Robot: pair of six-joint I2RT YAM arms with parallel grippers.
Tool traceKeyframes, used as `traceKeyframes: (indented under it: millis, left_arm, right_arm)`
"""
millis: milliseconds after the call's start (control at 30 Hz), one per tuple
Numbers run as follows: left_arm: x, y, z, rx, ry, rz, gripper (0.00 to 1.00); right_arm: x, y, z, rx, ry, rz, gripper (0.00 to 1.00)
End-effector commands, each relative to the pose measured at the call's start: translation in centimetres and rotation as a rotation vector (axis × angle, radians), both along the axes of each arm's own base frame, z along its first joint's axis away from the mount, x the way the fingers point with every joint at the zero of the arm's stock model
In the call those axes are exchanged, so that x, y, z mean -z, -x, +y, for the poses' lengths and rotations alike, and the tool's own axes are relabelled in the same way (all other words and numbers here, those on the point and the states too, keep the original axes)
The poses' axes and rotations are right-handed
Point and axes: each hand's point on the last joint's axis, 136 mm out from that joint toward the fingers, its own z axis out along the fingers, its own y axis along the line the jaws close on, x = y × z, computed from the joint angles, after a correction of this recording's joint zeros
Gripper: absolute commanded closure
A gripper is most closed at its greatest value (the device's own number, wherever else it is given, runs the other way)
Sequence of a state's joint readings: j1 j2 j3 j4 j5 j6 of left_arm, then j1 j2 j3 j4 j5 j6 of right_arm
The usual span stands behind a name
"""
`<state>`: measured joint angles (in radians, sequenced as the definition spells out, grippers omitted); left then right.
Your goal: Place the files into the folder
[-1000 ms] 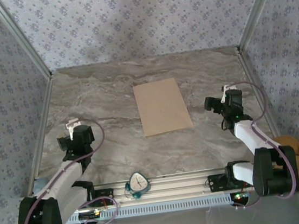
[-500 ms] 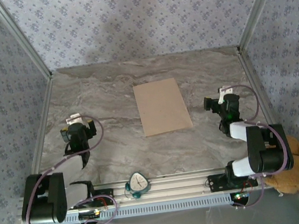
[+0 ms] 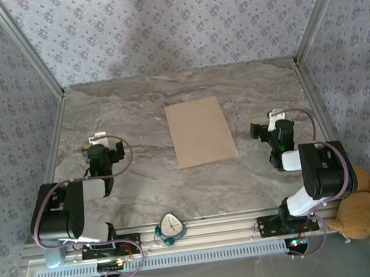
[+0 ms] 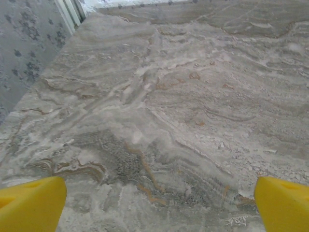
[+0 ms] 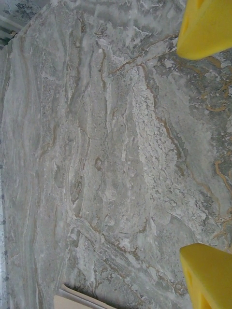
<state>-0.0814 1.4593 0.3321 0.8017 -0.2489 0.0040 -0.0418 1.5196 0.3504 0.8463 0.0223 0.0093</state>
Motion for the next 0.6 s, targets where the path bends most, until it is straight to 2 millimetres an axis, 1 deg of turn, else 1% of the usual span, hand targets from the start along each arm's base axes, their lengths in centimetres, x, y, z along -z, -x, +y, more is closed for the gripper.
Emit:
traceKeyframes:
  millis: [0,33,67,100,200,567]
  left_arm:
    - [-1.6,-1.3,0.2,0.013,0.032,-0.082,0.00]
    - [-1.1,-1.4,0.4,0.008,0.033,-0.078,0.00]
    - [-1.1,-1.9,0.5,0.001,0.026,-0.093,0.00]
    - [-0.6,-1.9,0.6,-0.008,0.032,-0.045,0.00]
    - [-0.6,-2.1,1.3,-0.029,0.057,-0.038,0.00]
    - [-0.7,-2.1,1.3,-0.027,0.060,-0.042,0.00]
  right_arm:
    - [-0.9,-0.9,-0.1,-0.005,0.024,-0.024,0.00]
    - [-0.9,-0.8,0.0,-0.004,0.029,-0.022,0.00]
    - [-0.8,-0.9,0.1,-0.007,0.031,-0.021,0.00]
    - [-0.8,-0.9,0.0,-0.006,0.032,-0.022,0.00]
    - [-0.8,-0.9,0.1,-0.006,0.032,-0.022,0.00]
    - [-0.8,-0.9,0.0,-0.004,0.032,-0.021,0.00]
